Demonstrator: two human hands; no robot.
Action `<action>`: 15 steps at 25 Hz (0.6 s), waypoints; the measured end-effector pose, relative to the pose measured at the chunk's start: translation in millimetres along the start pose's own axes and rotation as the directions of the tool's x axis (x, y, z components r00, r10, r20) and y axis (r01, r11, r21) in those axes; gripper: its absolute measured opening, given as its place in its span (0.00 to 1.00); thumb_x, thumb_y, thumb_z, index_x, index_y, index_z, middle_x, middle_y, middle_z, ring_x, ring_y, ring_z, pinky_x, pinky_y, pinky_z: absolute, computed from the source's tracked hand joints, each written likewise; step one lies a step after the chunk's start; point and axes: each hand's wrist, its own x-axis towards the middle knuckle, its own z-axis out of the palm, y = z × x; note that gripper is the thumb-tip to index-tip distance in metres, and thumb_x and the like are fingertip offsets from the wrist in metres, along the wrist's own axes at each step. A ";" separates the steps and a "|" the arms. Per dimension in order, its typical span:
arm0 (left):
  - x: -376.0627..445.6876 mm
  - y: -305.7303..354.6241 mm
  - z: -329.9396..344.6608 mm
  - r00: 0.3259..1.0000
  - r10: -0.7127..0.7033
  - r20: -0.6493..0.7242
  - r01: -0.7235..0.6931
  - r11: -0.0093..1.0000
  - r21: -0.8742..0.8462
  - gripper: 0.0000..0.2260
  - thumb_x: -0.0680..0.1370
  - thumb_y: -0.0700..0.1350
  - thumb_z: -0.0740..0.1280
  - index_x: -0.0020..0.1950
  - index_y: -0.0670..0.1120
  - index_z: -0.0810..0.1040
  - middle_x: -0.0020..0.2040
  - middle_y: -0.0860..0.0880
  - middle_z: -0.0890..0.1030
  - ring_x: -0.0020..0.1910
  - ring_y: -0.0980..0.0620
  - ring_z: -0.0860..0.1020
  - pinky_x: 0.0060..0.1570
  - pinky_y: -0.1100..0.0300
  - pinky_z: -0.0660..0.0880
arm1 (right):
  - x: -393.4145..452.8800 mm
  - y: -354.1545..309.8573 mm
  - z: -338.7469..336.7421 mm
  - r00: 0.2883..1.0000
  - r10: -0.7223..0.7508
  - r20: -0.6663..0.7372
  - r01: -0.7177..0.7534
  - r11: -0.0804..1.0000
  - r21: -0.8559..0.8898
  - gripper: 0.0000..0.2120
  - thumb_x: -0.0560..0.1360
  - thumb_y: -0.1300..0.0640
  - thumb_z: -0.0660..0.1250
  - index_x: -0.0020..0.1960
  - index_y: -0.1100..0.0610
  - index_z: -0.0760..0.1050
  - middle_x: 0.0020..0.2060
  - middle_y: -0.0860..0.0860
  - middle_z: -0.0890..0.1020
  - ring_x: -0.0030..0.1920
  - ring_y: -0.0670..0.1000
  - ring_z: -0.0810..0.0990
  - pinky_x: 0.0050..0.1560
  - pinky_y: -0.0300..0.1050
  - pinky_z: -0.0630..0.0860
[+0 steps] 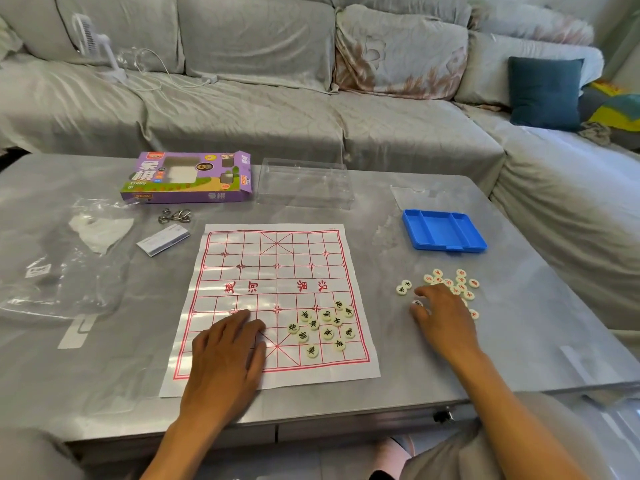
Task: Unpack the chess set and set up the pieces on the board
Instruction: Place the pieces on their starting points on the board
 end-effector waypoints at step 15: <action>-1.1 -0.4 -0.9 1.000 0.002 0.016 -0.002 1.000 0.022 0.19 0.79 0.58 0.50 0.59 0.55 0.76 0.64 0.50 0.77 0.62 0.46 0.76 0.62 0.46 0.69 | -28.2 -116.5 27.4 0.918 -0.375 0.129 0.336 0.909 0.249 0.08 0.79 0.54 0.62 0.55 0.52 0.77 0.54 0.48 0.79 0.52 0.48 0.76 0.54 0.43 0.74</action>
